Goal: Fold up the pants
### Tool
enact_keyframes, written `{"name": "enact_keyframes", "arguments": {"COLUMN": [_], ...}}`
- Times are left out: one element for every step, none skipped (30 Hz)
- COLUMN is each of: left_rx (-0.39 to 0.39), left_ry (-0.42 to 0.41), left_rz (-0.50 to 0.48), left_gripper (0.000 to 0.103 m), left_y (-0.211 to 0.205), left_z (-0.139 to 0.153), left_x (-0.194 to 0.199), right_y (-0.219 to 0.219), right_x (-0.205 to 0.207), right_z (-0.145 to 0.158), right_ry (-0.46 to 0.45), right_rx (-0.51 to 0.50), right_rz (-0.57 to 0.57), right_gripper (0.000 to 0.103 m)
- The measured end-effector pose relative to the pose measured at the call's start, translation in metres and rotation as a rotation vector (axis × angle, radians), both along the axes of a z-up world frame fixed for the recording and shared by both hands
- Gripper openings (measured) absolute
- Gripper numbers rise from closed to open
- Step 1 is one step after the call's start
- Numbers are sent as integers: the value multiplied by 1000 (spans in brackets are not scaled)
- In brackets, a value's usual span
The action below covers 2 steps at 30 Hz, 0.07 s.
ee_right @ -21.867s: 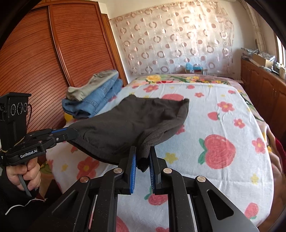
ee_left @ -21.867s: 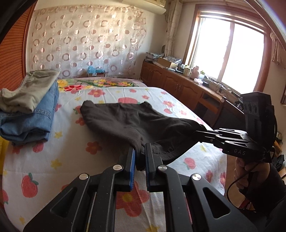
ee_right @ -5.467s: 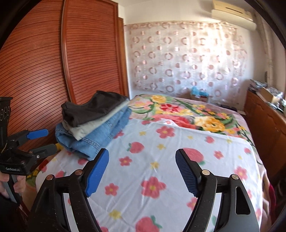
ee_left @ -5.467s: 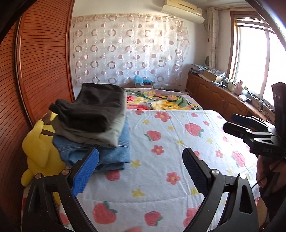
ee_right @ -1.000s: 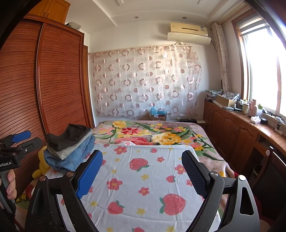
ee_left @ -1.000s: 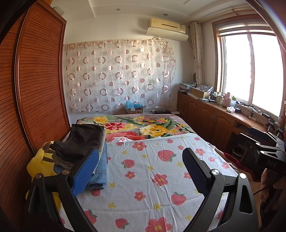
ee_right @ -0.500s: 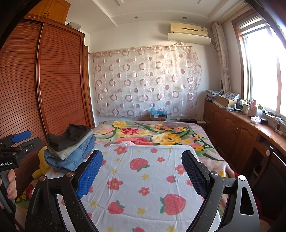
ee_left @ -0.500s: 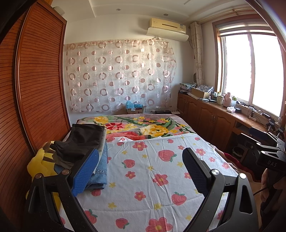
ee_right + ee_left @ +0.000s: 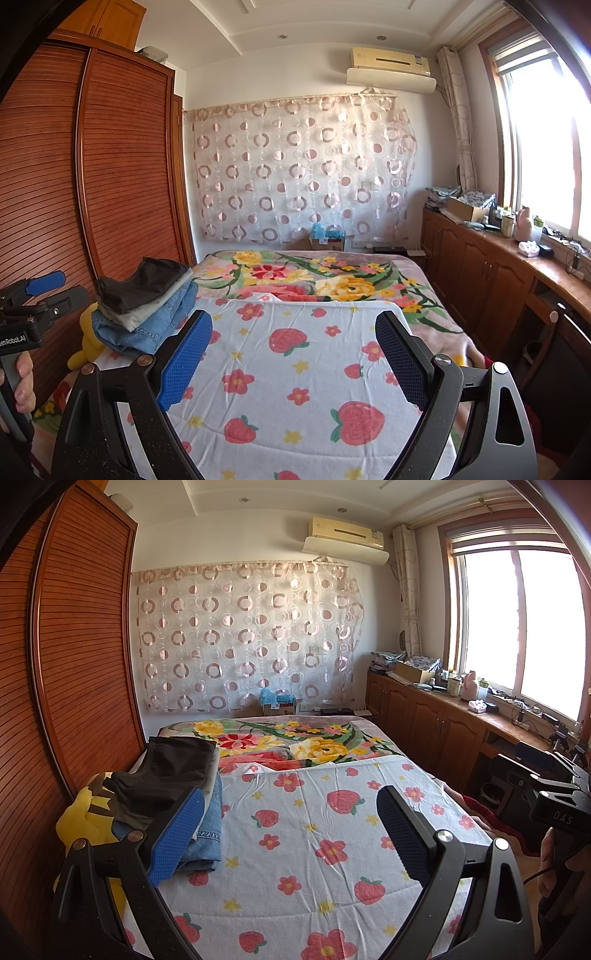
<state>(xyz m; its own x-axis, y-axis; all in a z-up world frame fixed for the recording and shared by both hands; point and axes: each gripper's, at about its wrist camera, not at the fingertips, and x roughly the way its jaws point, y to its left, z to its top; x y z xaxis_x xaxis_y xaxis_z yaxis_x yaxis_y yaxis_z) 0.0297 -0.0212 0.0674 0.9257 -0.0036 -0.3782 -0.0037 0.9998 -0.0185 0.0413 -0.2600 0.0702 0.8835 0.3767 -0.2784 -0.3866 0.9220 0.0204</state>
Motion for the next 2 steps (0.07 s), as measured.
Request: {"name": "enact_keyframes", "arguments": {"left_rx": [1, 0], "left_ry": [0, -1], "left_rz": [0, 0], "left_gripper": [95, 95], "left_y": [0, 0], "left_z": [0, 0], "left_x": [0, 0], "right_y": [0, -1], "right_x": [0, 0], "right_z": [0, 0], "right_ry": [1, 2], "right_rx": [0, 2], "right_rz": [0, 1], "right_gripper": [91, 91]}}
